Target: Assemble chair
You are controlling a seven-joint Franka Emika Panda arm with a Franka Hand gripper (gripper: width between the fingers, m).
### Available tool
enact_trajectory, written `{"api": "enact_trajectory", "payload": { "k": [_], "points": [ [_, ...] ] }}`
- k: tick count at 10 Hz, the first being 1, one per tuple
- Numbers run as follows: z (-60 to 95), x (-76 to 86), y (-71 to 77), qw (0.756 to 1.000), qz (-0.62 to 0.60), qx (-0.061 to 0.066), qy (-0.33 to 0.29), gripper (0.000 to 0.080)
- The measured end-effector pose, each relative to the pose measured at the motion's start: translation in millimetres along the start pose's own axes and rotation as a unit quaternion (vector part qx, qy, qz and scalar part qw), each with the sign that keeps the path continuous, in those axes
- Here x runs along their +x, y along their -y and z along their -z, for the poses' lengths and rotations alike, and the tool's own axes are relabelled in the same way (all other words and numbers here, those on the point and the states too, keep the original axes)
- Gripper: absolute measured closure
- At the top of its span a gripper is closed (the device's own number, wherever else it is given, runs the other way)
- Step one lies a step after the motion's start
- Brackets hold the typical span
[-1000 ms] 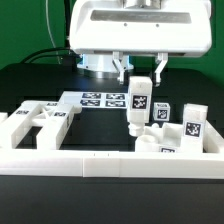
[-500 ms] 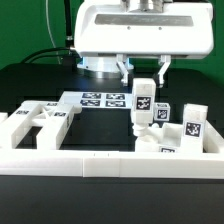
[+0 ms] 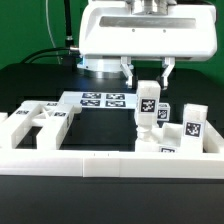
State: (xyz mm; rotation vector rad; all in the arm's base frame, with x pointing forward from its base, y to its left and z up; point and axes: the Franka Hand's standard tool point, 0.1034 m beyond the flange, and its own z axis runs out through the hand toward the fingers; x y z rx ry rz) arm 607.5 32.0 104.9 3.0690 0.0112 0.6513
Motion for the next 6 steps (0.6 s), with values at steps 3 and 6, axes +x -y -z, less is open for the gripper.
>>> {"api": "enact_trajectory", "payload": {
  "k": [3,6],
  "points": [
    [-1.4,-2.8,10.1,1.000,0.005,0.003,0.002,0.0514],
    [-2.1,-1.9,8.0,1.000,0.009,0.002,-0.002,0.0514]
  ]
}}
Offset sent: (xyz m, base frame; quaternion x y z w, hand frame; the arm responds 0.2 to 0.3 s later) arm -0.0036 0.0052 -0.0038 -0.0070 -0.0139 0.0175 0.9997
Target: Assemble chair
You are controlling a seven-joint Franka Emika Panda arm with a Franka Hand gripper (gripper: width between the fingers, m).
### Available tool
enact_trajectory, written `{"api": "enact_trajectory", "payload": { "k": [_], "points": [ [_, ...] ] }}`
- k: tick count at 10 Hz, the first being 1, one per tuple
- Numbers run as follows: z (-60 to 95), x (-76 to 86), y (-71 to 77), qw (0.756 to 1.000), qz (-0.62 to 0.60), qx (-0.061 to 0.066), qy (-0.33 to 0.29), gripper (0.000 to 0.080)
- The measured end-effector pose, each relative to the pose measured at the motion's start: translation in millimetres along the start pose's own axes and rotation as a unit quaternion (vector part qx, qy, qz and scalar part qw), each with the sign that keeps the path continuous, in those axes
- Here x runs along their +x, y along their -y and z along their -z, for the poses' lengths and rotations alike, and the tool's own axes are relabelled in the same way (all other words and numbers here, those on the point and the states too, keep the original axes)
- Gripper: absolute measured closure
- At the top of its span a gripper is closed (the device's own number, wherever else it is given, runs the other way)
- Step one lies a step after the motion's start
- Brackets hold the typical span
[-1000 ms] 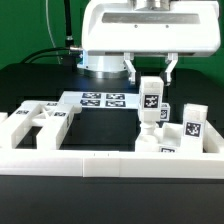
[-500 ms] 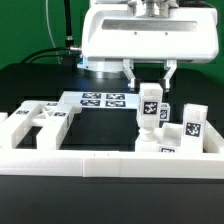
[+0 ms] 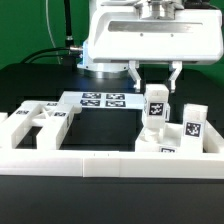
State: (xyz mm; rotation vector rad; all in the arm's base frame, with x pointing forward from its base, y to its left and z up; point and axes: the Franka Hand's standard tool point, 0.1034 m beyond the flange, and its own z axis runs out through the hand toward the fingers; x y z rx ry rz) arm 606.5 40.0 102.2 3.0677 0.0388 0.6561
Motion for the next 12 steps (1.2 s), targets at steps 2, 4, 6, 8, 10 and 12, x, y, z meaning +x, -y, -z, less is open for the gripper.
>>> {"api": "enact_trajectory", "payload": {
  "k": [2,4,6,8,10,12],
  "points": [
    [0.0,0.2,-1.1,1.000,0.000,-0.001,0.000,0.0514],
    [-0.2,0.0,-2.1,1.000,0.001,-0.001,-0.002,0.0514],
    [-0.3,-0.1,-0.7,1.000,0.002,-0.001,-0.005,0.0514],
    [-0.5,-0.4,-1.1,1.000,0.003,-0.003,-0.012,0.0514],
    [-0.2,3.9,-1.5,1.000,0.008,-0.003,-0.018,0.0514],
    [-0.5,3.2,-1.6,1.000,0.008,-0.003,-0.017,0.0514]
  ]
}}
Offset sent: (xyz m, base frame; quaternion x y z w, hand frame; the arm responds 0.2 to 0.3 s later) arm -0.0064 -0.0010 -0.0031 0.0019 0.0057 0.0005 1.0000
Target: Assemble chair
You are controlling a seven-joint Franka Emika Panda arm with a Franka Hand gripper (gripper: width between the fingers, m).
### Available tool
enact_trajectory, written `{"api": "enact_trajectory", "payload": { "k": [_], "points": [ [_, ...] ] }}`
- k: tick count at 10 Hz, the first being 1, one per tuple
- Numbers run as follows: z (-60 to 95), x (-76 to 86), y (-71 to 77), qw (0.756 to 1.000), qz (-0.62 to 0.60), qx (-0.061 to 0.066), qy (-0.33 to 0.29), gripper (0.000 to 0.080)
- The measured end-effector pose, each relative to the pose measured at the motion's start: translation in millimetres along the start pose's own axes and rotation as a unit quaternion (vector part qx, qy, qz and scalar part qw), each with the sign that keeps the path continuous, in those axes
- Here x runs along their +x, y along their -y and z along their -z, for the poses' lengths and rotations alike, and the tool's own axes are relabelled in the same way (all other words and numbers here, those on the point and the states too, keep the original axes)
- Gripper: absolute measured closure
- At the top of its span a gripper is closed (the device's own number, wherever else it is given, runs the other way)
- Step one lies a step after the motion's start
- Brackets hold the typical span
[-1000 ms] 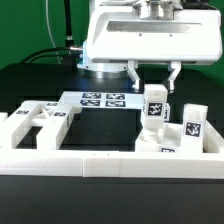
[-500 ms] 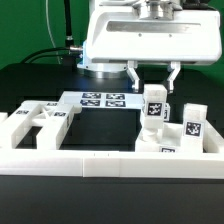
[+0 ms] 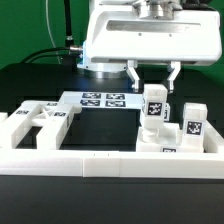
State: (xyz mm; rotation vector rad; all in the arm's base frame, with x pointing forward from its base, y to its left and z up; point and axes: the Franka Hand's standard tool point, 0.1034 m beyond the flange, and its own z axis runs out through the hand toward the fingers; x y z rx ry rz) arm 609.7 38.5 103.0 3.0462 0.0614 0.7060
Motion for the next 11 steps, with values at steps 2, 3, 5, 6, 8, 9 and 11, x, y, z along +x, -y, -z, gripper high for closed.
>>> {"api": "enact_trajectory", "payload": {
  "k": [2,3,5,6,8,9,11],
  "points": [
    [-0.4,-2.4,-0.7,1.000,-0.001,0.000,0.002,0.0514],
    [-0.8,-4.3,2.3,1.000,0.001,0.001,0.003,0.0514],
    [-1.0,-4.8,2.1,1.000,0.002,0.001,0.004,0.0514],
    [-1.0,-4.8,0.6,1.000,0.001,0.000,0.004,0.0514],
    [-3.2,-6.9,0.5,1.000,0.001,0.000,0.006,0.0514],
    [-5.5,-8.6,0.9,1.000,0.002,0.000,0.008,0.0514],
    [-8.7,-10.9,4.7,1.000,0.004,0.001,0.011,0.0514]
  ]
}}
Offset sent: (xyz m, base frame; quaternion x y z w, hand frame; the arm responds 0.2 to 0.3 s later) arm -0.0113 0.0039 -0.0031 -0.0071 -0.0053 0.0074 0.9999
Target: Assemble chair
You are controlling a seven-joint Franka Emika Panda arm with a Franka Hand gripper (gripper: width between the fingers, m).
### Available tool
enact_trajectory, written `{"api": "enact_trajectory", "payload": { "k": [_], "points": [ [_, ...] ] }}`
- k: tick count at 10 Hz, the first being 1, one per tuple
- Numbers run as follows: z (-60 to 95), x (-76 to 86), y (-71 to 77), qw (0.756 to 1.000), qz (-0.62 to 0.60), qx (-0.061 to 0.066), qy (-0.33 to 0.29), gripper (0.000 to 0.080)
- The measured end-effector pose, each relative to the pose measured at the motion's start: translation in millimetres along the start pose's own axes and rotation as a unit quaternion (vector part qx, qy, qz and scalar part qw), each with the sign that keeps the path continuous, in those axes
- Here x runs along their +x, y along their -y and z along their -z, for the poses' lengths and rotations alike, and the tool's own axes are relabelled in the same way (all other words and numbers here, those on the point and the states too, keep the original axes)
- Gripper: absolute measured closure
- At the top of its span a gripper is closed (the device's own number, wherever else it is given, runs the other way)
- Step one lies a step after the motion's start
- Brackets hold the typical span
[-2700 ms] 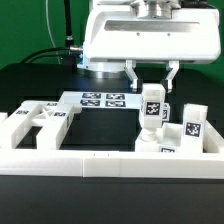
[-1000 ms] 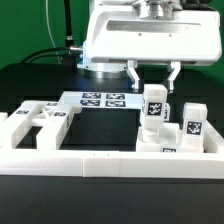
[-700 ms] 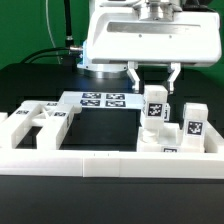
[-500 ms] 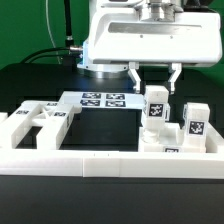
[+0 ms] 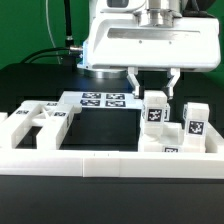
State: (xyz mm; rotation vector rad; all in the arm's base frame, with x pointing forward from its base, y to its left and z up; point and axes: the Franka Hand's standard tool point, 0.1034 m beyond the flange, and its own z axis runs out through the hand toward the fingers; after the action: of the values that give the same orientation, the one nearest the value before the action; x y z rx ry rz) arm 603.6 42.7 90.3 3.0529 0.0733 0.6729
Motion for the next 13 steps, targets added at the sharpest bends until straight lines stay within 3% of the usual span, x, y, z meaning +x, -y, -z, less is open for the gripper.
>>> {"api": "enact_trajectory", "payload": {
  "k": [3,4,5,7,12,13],
  "points": [
    [-3.8,-3.8,0.8,1.000,0.003,0.000,0.004,0.0514],
    [-3.9,-3.9,0.9,1.000,0.003,0.000,0.004,0.0434],
    [-4.0,-4.1,0.9,1.000,0.003,0.000,0.004,0.0434],
    [-3.6,-3.1,0.9,1.000,0.003,0.000,0.004,0.0197],
    [9.4,21.5,-24.2,1.000,0.028,-0.003,0.003,0.0151],
    [8.1,19.5,-22.6,1.000,0.027,-0.002,0.004,0.0151]
  ]
}}
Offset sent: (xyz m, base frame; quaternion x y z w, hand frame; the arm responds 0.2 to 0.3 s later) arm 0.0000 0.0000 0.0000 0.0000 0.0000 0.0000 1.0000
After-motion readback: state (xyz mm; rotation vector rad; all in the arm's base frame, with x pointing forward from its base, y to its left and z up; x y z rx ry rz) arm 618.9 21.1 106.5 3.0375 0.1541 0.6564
